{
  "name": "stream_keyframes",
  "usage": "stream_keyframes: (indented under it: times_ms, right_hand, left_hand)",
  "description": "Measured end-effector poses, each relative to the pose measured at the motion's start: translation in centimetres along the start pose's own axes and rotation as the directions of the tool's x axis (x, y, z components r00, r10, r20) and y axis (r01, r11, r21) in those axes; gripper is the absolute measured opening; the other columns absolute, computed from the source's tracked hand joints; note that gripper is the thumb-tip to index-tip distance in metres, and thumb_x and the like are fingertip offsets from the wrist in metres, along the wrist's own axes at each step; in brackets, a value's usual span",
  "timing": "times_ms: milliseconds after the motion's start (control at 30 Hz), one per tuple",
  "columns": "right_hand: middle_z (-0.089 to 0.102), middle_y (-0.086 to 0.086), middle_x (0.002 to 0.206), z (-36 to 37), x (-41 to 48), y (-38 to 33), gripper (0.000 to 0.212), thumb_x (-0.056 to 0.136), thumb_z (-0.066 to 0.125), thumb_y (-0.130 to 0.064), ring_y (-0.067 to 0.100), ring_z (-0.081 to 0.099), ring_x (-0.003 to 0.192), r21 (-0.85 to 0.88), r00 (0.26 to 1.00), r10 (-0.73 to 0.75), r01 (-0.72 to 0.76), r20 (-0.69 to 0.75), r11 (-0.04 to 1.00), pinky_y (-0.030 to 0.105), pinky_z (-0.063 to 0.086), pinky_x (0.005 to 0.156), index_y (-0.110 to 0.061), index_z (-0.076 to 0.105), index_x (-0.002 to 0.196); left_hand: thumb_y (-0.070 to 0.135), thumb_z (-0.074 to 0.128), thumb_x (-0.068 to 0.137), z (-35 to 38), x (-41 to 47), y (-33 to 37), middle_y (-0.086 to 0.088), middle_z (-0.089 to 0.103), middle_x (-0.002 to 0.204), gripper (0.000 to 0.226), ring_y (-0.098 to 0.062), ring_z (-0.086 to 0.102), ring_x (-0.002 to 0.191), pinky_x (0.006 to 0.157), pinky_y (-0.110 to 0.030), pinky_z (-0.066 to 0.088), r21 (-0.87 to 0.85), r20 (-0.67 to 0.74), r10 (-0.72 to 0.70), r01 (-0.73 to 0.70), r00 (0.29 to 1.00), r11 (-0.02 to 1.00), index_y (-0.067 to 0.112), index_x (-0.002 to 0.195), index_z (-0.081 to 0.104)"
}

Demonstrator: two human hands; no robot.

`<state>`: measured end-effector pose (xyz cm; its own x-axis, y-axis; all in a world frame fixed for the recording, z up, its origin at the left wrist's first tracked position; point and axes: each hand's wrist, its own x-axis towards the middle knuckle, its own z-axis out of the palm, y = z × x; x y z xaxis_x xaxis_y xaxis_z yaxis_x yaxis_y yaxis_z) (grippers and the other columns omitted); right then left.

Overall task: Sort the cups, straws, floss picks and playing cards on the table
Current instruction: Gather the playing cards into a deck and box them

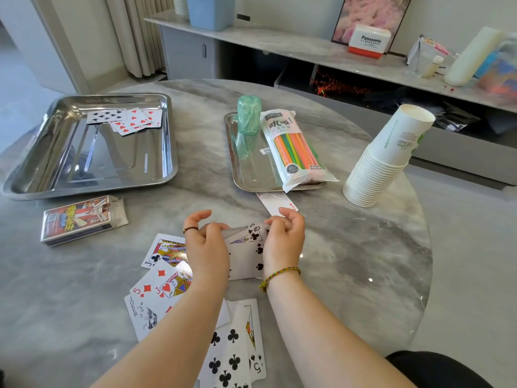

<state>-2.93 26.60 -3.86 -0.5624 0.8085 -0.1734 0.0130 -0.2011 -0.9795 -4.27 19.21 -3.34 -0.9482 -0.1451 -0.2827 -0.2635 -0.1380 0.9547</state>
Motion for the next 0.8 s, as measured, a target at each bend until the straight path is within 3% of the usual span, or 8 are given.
stream_keyframes:
  times_ms: [100,233,333,433,500,567,700,800]
  right_hand:
    - [0.053,-0.003,0.065,-0.2,0.5,0.1,0.034,0.086,0.028,0.010,0.000,0.048,0.054,0.069,0.994,0.088,-0.083,-0.062,0.994,0.006,0.037,0.049,-0.017,0.048,0.081]
    - [0.053,0.000,0.067,-0.2,0.8,-0.7,0.034,0.088,0.031,0.007,-0.004,0.045,0.036,0.202,0.987,0.156,-0.147,-0.030,0.968,0.007,0.035,0.040,-0.019,0.047,0.073]
    - [0.052,-0.003,0.070,-0.2,-0.3,-1.1,0.019,0.094,0.044,-0.015,-0.008,0.046,0.042,0.116,0.995,0.054,-0.063,0.079,0.991,0.003,0.035,0.044,-0.019,0.046,0.076]
    - [0.049,-0.006,0.072,-0.2,-1.2,-0.5,0.019,0.081,0.066,-0.021,-0.010,0.047,0.052,0.033,0.977,-0.122,0.118,0.174,0.992,0.003,0.038,0.055,-0.019,0.047,0.078]
    - [0.050,-0.008,0.068,-0.2,-1.4,-0.2,0.016,0.071,0.061,-0.030,-0.008,0.048,0.053,-0.007,0.969,-0.180,0.184,0.170,0.983,0.004,0.038,0.055,-0.022,0.048,0.074]
    - [0.050,-0.007,0.064,-0.1,-1.3,0.2,0.018,0.081,0.057,-0.028,-0.007,0.048,0.051,-0.052,0.976,-0.184,0.191,0.114,0.980,0.004,0.037,0.054,-0.021,0.047,0.068]
    - [0.050,-0.005,0.064,-0.3,-0.8,0.3,0.031,0.096,0.039,-0.014,-0.009,0.049,0.047,-0.028,0.999,-0.028,0.027,-0.022,0.999,0.003,0.036,0.050,-0.017,0.048,0.066]
    - [0.049,-0.003,0.064,0.0,-1.2,0.1,0.029,0.095,0.043,-0.025,-0.002,0.049,0.054,0.005,0.998,-0.028,0.027,0.052,1.000,0.004,0.037,0.051,-0.016,0.049,0.068]
  left_hand:
    - [0.000,0.032,0.086,0.0,-0.3,0.1,0.006,0.055,0.069,0.035,-0.013,0.048,0.060,0.052,-0.026,0.038,-0.004,-0.005,0.018,-0.018,1.000,1.000,0.030,0.076,0.046]
    - [0.002,0.034,0.091,0.4,-0.7,0.5,0.003,0.052,0.064,0.033,-0.010,0.047,0.057,0.051,-0.020,0.039,-0.037,0.036,0.127,-0.126,0.991,0.991,0.028,0.074,0.045]
    - [0.009,0.042,0.093,0.6,-0.6,0.7,0.002,0.050,0.057,0.027,0.001,0.047,0.048,0.053,-0.013,0.039,-0.013,0.091,0.238,-0.238,0.967,0.971,0.028,0.074,0.044]
    - [0.003,0.044,0.091,0.5,-0.4,0.1,-0.001,0.050,0.055,0.029,0.006,0.050,0.046,0.052,-0.003,0.037,-0.007,0.097,0.256,-0.257,0.962,0.966,0.029,0.078,0.043]
    - [0.002,0.044,0.091,0.3,-0.3,-0.4,0.001,0.050,0.053,0.030,0.008,0.051,0.047,0.052,-0.001,0.036,0.001,0.073,0.233,-0.234,0.970,0.972,0.029,0.078,0.044]
    - [0.003,0.044,0.092,0.2,-0.2,-0.8,0.002,0.051,0.053,0.030,0.009,0.051,0.049,0.052,-0.001,0.036,0.010,0.063,0.216,-0.218,0.974,0.976,0.030,0.078,0.044]
    - [0.007,0.043,0.093,0.2,-0.3,-1.0,0.001,0.050,0.057,0.029,0.007,0.048,0.046,0.048,-0.005,0.035,0.058,0.076,0.230,-0.234,0.970,0.970,0.031,0.077,0.044]
    - [0.005,0.043,0.092,0.4,-0.4,-1.1,-0.003,0.044,0.058,0.030,0.003,0.045,0.043,0.046,-0.007,0.035,0.064,0.069,0.245,-0.249,0.967,0.966,0.031,0.075,0.044]
